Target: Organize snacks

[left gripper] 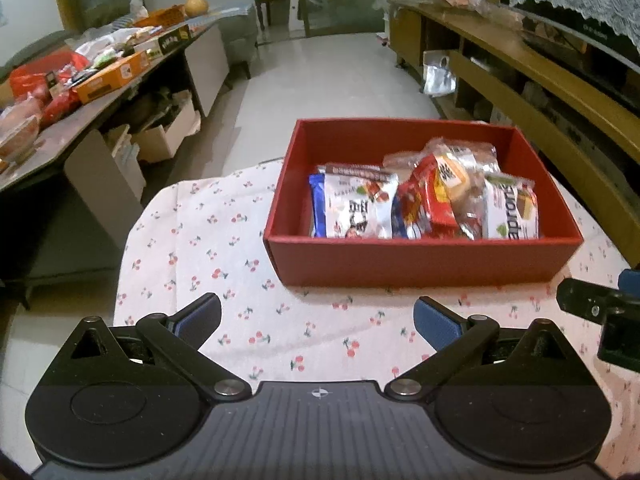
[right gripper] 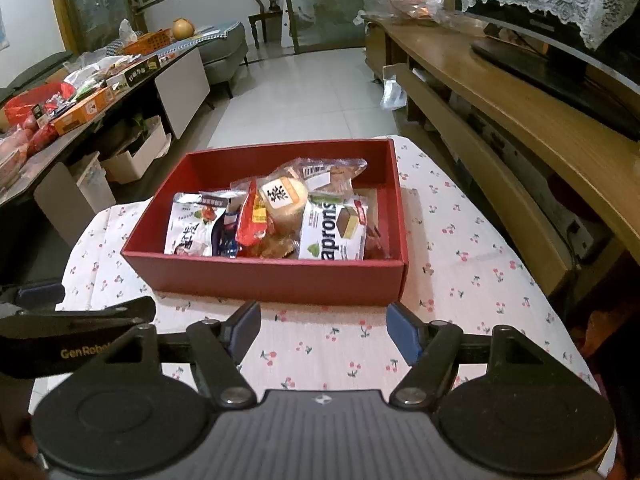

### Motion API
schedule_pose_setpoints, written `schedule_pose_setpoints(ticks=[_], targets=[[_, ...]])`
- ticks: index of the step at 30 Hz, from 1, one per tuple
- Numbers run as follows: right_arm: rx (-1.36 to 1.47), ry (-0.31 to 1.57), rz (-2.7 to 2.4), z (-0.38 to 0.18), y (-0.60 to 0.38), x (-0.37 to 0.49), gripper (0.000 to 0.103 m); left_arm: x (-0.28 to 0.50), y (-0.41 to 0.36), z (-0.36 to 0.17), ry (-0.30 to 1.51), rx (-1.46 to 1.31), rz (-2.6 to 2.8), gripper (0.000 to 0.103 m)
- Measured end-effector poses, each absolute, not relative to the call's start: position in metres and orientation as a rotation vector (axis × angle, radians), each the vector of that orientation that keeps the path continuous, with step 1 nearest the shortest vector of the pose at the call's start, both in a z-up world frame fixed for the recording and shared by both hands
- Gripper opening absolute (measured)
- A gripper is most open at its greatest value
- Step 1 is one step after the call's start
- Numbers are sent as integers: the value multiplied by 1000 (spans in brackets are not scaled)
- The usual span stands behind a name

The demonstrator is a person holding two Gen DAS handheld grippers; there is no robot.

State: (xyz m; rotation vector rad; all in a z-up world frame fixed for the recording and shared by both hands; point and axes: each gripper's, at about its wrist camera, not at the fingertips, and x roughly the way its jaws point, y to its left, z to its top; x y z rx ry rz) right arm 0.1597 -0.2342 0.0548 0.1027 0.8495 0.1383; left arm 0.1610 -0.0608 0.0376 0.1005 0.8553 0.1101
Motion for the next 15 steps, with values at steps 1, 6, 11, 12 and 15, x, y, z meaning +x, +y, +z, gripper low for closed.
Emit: schedule_pose_setpoints(ticks=[1,6,11,12,15], targets=[[102,852,137,54,-234,158,75,159,-61,37,859,99,105,103],[103,867,117,51,-238,148,76,148,-60,34,878,68,78,103],[100,872,106,49,-242,137,76,138,-63,35,879,77,62,103],[98,872,106,48,-242,135,77,136,-64,35,878,83,62,103],[95,871,110,49,-242,128,77,131,-65,34,885,87,53,103]])
